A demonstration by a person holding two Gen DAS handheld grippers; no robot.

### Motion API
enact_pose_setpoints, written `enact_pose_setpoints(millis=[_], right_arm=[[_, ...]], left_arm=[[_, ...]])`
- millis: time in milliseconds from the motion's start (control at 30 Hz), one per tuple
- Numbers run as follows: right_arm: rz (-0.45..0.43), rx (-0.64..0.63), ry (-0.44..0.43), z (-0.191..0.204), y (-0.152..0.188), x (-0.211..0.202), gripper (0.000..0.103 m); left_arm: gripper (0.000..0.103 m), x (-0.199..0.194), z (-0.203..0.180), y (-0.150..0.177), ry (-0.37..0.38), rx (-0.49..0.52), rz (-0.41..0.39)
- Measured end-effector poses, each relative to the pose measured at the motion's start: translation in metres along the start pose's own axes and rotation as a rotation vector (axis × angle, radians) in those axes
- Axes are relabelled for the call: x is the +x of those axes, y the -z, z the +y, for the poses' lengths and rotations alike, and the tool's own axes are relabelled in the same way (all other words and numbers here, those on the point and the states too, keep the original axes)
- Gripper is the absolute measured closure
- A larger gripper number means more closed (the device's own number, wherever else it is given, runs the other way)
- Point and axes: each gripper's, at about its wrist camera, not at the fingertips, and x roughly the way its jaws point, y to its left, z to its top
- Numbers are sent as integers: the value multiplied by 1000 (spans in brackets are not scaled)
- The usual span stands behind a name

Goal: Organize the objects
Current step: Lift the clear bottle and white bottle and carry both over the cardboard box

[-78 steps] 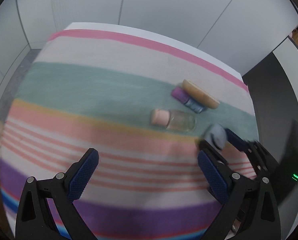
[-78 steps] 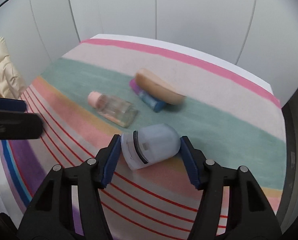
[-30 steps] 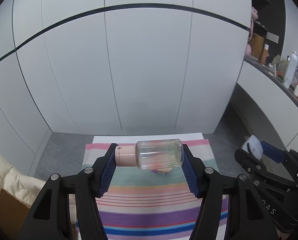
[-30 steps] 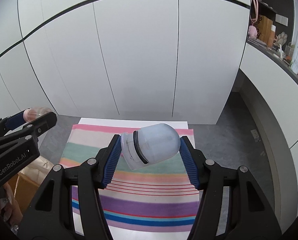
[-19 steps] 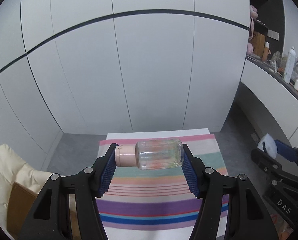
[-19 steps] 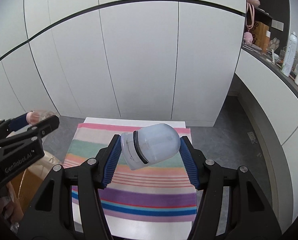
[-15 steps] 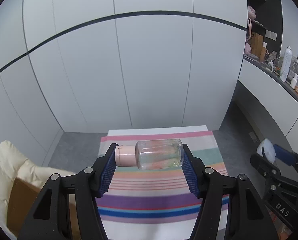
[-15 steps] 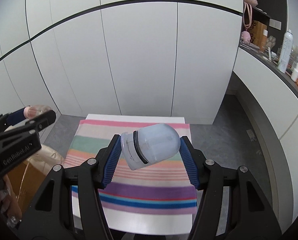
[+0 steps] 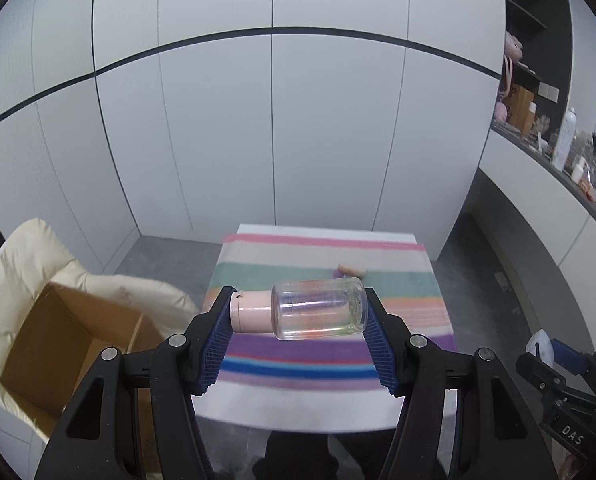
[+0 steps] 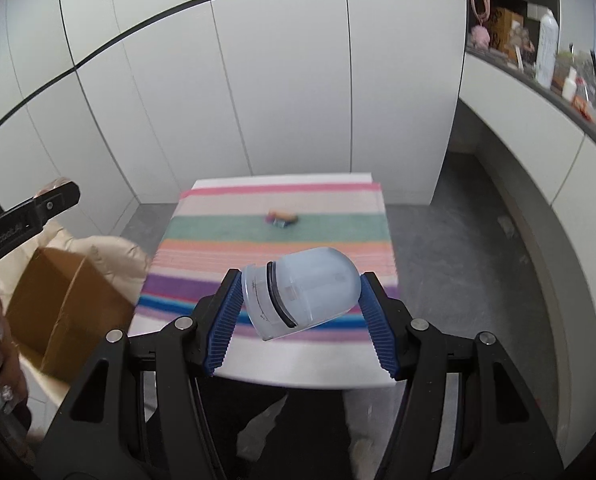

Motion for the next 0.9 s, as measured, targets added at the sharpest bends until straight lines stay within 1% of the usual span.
enact_pose_setpoints(millis=[67,167,300,400,533,667,767,900], right_arm=[[16,-6,-19,3,17,-9,42],[30,-14,-25,8,35,-18,42],[43,-19,-21,13,49,-23,42],[56,-19,-14,14,63,-33,42],[80,-2,-14,12,87,-50,42],[83,-14,-14,15,99,-60,42],[74,-26,-17,19,99,-63,42],[55,-39,-13,24,93,-67,42]], left_arm=[[41,-5,-4,16,22,-2,26],[41,-13,-7,36,80,3,68],[41,-32,-12,57,58,39,57],[41,-46,-7,74,61,42,72],[41,-68,3,96,35,56,66],[41,-81,15,103,25,47,61],[41,-84,23,103,13,38,52],[41,-81,35,104,10,16,59]])
